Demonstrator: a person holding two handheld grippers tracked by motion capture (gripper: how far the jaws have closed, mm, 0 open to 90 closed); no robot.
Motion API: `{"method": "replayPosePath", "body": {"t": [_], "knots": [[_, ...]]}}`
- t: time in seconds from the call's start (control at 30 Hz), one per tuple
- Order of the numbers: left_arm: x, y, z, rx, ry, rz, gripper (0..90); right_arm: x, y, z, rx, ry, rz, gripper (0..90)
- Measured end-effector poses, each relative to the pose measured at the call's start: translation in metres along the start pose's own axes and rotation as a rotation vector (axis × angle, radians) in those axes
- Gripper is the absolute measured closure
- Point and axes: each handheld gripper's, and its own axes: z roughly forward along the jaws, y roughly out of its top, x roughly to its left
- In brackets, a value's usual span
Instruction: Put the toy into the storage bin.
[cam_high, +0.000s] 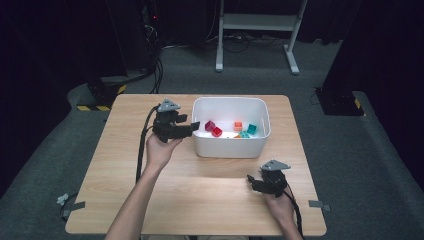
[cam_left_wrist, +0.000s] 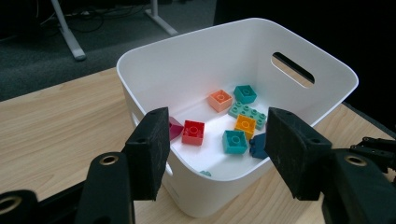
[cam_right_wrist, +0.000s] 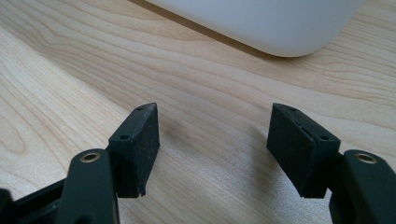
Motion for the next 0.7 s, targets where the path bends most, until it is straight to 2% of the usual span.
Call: {"method": "replayPosePath", "body": {"t": [0.7], "knots": [[0.013,-0.01,-0.023,-0.018,0.017,-0.026,40.2,0.0,0.0,0.0,0.0,0.0,0.0,34.3]]}}
